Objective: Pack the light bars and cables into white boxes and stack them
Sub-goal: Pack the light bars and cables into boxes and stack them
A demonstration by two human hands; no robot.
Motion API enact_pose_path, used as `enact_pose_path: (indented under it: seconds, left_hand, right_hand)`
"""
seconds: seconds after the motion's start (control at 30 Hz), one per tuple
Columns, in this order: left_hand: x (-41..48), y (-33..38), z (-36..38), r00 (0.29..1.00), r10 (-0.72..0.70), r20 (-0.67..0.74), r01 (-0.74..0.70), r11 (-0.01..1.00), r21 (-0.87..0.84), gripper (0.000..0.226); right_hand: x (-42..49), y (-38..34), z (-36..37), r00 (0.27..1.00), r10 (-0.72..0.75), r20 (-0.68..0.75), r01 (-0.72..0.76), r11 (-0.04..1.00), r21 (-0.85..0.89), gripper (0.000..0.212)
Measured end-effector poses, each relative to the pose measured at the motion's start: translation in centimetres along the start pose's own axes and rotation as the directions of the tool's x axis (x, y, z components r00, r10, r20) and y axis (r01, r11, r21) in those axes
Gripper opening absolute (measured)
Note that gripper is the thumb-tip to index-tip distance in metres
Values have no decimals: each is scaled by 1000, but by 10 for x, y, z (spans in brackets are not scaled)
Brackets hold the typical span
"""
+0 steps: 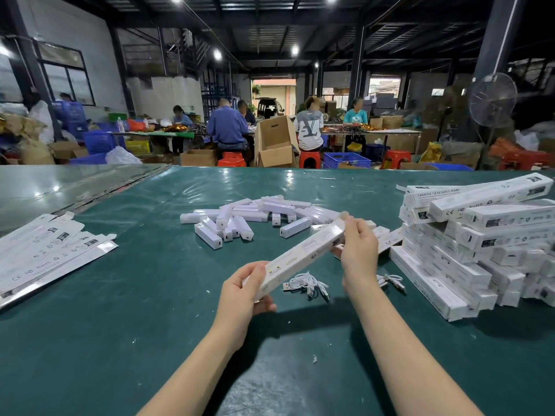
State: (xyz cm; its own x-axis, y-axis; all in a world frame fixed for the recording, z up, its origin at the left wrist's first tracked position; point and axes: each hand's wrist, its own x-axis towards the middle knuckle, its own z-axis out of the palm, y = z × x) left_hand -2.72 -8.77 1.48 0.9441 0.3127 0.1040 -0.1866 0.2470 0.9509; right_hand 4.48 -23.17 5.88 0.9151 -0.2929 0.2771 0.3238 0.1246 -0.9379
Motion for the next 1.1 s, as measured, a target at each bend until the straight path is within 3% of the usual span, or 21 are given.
enact_pose_path:
  seconds: [0.07, 0.17, 0.3, 0.4, 0.47, 0.53, 0.6, 0.67, 0.77, 0.83, 0.9, 0.97, 1.1]
  left_hand:
    - [-2, -3, 5, 1000, -30, 7, 31, 999, -28, 17]
    - [0, 0, -2, 1000, 5, -1, -5, 999, 35, 6]
    - [8, 11, -27, 994, 91, 58, -105, 940, 323, 31]
    - [13, 15, -42, 986, 150, 66, -164, 876, 454, 32]
    - [16, 14, -46, 979, 196, 54, -195, 834, 516, 23]
    - [19, 12, -46, 973, 228, 24, -205, 819, 536, 12]
    - [22, 9, -48, 971, 235, -43, -174, 820, 545, 14]
    - [24, 8, -53, 968, 216, -127, -120, 845, 520, 26]
    - [26, 10, -54, 963, 185, -197, -80, 890, 450, 31]
    - [26, 10, -53, 963, 183, -200, -75, 888, 453, 32]
    - [26, 9, -52, 964, 180, -197, -71, 886, 458, 32]
    - [26, 9, -52, 965, 174, -193, -75, 897, 435, 31]
    - [25, 11, -49, 972, 160, -169, -80, 913, 401, 31]
  right_hand:
    - [-5, -3, 7, 992, 86, 96, -95, 991, 96, 35]
    - [-1, -9, 2, 937, 110, 333, -108, 994, -24, 39]
    - [3, -9, -16, 736, 219, 641, -111, 972, -205, 10]
    - [0, -7, -23, 589, 294, 753, -100, 951, -294, 21]
    - [-1, -3, -18, 659, 257, 707, 46, 924, -380, 31]
    - [-4, 1, -9, 793, 109, 599, 239, 849, -470, 44]
    - [-5, 9, -7, 843, -43, 535, 350, 800, -487, 63]
    - [-4, 15, -13, 804, -24, 594, 411, 745, -526, 65]
    - [-2, 24, -22, 663, 196, 723, 526, 566, -635, 33]
    - [-3, 25, -20, 659, 210, 722, 565, 495, -660, 18]
    - [-5, 28, -17, 719, 141, 680, 537, 508, -673, 18]
    - [-6, 28, -17, 799, 72, 597, 455, 576, -679, 21]
    - [-5, 26, -18, 904, -34, 426, 312, 734, -603, 7]
